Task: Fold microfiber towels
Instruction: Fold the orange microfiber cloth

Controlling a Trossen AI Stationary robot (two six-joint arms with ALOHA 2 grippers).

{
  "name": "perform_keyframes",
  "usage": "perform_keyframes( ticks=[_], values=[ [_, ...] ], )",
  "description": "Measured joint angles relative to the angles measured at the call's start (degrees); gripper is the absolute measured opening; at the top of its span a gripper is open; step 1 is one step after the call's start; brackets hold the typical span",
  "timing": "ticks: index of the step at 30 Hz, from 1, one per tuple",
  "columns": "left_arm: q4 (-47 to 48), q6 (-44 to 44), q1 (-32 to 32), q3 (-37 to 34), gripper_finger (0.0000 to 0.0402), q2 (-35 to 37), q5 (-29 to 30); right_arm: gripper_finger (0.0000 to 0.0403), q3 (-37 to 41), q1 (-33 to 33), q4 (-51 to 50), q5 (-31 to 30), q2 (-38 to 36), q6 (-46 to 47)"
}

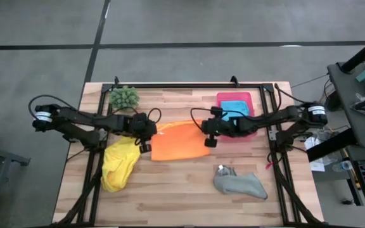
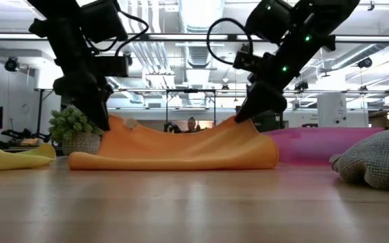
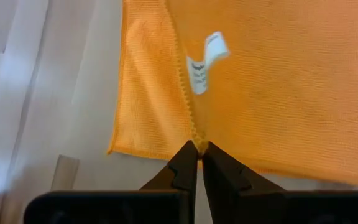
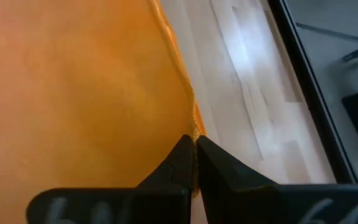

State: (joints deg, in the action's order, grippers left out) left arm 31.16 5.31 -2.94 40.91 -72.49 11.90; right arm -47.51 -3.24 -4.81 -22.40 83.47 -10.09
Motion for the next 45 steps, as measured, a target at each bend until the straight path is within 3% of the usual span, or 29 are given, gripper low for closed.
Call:
perform_keyframes(
  ticks=[9, 13, 17, 27, 37, 45],
  values=[
    [1.3, -0.3, -0.1, 0.0, 0.0010, -1.1, 1.2, 0.0009, 0.0, -2.5, 2.7, -0.1, 1.9, -3.3],
    [1.2, -0.1, -0.3, 0.0, 0.0010, -1.7, 7.4, 0.0009, 0.0, -3.0, 3.6, -0.1, 2.1, -4.9],
    [0.3, -0.2, -0.5, 0.0, 0.0010, -2.2, 9.6, 0.0009, 0.0, -3.1, 3.8, -0.2, 2.1, -5.6],
    [-4.2, -0.4, -5.2, -0.2, 0.0032, -2.1, -2.1, 0.0009, 0.0, -3.1, 3.8, -0.2, 2.1, -5.4],
    [-10.1, -12.9, -11.6, -2.0, 0.0135, -2.3, -2.4, 0.0009, 0.0, -3.1, 3.8, -0.1, 2.1, -4.2],
    [-14.7, -16.2, -15.5, -5.8, 0.0132, -2.3, -4.6, 0.0009, 0.0, -3.1, 3.8, -0.1, 2.1, -4.1]
  ],
)
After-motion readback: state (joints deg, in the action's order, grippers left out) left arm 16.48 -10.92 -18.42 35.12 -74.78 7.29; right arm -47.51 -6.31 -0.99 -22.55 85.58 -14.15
